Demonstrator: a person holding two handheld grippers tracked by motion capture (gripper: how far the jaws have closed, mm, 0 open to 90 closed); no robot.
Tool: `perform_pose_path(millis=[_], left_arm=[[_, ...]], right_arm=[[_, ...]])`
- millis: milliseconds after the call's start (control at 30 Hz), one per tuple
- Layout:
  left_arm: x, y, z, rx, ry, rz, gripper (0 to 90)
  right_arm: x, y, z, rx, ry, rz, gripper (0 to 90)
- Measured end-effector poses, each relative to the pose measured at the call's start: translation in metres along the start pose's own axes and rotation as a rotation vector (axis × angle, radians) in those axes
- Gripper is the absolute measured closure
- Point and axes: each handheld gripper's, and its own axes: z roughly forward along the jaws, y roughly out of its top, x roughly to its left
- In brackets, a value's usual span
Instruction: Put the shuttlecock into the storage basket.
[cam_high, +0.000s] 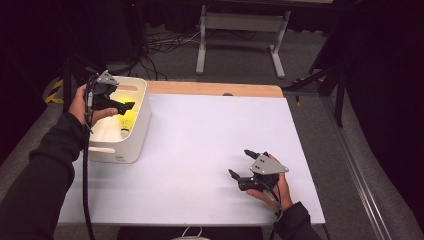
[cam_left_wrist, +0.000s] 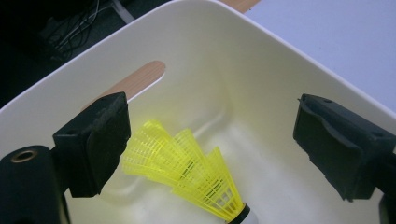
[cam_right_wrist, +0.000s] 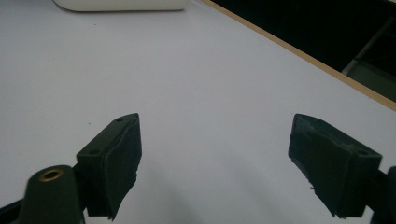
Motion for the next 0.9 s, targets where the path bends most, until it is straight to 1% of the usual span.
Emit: perform_pose_path(millis=[33,67,100,167,233,300,333,367,400,433,467,500,533,567,600,667,700,733,767,867,900], left_arm=[[-0.001,0.000,-0.001,-0.001,-0.008,0.000,12.1],[-0.001,0.000,-0.003,-0.021,-0.013,-0.003,12.2],[0.000,0.000,-0.004,-0.025,-0.017,-0.017,12.7],[0.000,0.000,-0.006,-0.025,-0.003,-0.003,12.4],[-0.002,-0.001,-0.009,-0.040,-0.016,-0.007,12.5],[-0.004,0.000,-0.011,-0.043,-0.001,0.011,12.4],[-0.006,0.000,-0.012,-0.054,-0.005,0.012,12.3],[-0.007,0.000,-0.014,-0.069,-0.013,0.003,12.7],[-0.007,0.000,-0.015,-0.080,-0.003,0.010,12.6],[-0.008,0.000,-0.017,-0.095,-0.003,0.007,12.8],[-0.009,-0.001,-0.018,-0.107,-0.020,-0.005,13.2],[-0.010,-0.001,-0.018,-0.112,-0.017,-0.001,13.2],[-0.011,-0.001,-0.019,-0.119,-0.007,0.012,12.9],[-0.013,-0.002,-0.020,-0.136,-0.014,0.007,12.9],[-0.014,-0.002,-0.021,-0.143,-0.011,0.005,12.8],[-0.014,-0.003,-0.023,-0.160,0.020,0.015,13.6],[-0.016,-0.004,-0.024,-0.179,0.020,-0.007,13.9],[-0.016,-0.004,-0.025,-0.186,0.021,-0.013,13.9],[-0.017,-0.004,-0.027,-0.196,0.027,-0.010,13.4],[-0.018,-0.004,-0.030,-0.210,0.019,-0.009,13.0],[-0.019,-0.004,-0.031,-0.214,0.023,-0.006,12.8]], right_arm=[[0.000,0.000,0.000,0.000,-0.001,0.000,18.6],[0.000,0.000,0.000,-0.001,-0.003,-0.001,18.4],[0.000,0.000,0.000,-0.002,-0.005,0.000,18.3],[0.000,0.000,-0.001,-0.004,-0.007,0.005,18.3],[0.000,0.000,-0.001,-0.005,-0.007,0.004,18.3],[-0.001,0.000,-0.001,-0.005,-0.009,0.004,18.3],[-0.001,0.000,-0.001,-0.005,-0.009,0.005,18.3],[-0.001,0.000,-0.001,-0.005,-0.011,0.005,18.3],[-0.001,0.000,-0.001,-0.007,-0.011,0.005,18.3],[-0.001,0.000,-0.001,-0.004,-0.010,0.006,18.3],[0.000,0.000,-0.001,-0.004,-0.011,0.004,18.4],[0.000,0.000,-0.001,-0.005,-0.012,0.001,18.5],[0.000,0.000,-0.001,-0.005,-0.012,0.001,18.5],[0.000,0.000,-0.001,-0.006,-0.011,0.000,18.6],[0.000,0.000,-0.001,-0.006,-0.011,-0.001,18.6],[0.000,0.000,-0.002,-0.006,-0.011,-0.002,18.6],[0.000,0.000,-0.002,-0.006,-0.011,-0.001,18.6],[0.000,0.000,-0.002,-0.001,-0.011,0.002,18.5],[0.000,0.000,-0.002,0.000,-0.011,0.002,18.5],[0.000,-0.001,-0.002,0.002,-0.010,0.003,18.5],[0.000,-0.001,-0.002,0.001,-0.010,0.001,18.5]])
